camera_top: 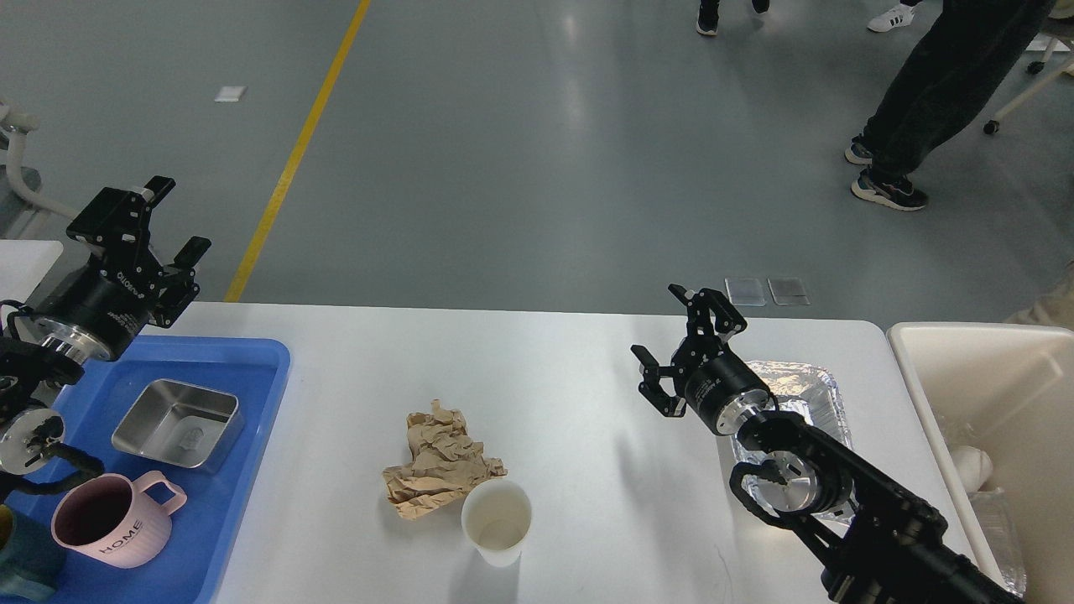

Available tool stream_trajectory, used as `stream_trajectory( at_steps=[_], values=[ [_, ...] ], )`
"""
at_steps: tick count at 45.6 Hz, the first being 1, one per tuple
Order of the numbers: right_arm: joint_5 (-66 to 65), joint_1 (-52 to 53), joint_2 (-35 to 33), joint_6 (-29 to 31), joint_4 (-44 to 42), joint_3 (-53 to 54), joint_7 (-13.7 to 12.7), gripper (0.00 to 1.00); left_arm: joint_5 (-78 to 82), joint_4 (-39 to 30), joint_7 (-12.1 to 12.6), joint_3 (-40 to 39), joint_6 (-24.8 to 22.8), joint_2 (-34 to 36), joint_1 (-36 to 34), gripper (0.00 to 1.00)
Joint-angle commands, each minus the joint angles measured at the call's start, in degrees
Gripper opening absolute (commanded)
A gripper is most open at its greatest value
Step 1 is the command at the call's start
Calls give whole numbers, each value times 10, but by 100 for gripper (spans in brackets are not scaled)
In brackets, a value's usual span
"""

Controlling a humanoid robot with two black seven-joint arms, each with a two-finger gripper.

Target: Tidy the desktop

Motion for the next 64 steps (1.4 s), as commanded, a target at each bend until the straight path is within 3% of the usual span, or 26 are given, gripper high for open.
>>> stream_trajectory(
  at_steps=[1, 12, 26, 40, 46, 54, 64],
  values=[
    [1, 2, -22, 0, 0, -1, 0, 100, 0, -58, -3, -87, -2, -23, 63, 96],
    [9, 1, -38, -4, 1, 3, 0, 100, 0, -82, 0, -159, -3, -82, 118, 96],
    [10, 6, -40, -8, 0, 0, 0, 100, 25, -45, 2, -149, 44, -81, 129, 97],
    [7, 18, -55, -24, 1, -4, -1, 100, -2, -5, -3, -197, -24, -93, 118, 97],
    [3, 20, -61, -38, 1, -4, -2, 100, -28, -12, 9, -196, 11, -137, 108, 97],
    [3, 20, -81, -40, 1, 2, -5, 100, -32, -24, 84, -192, 58, -148, 106, 97],
    [3, 21, -110, -40, -1, 52, 1, 100, -31, -36, 85, -190, 57, -139, 107, 97]
  ],
)
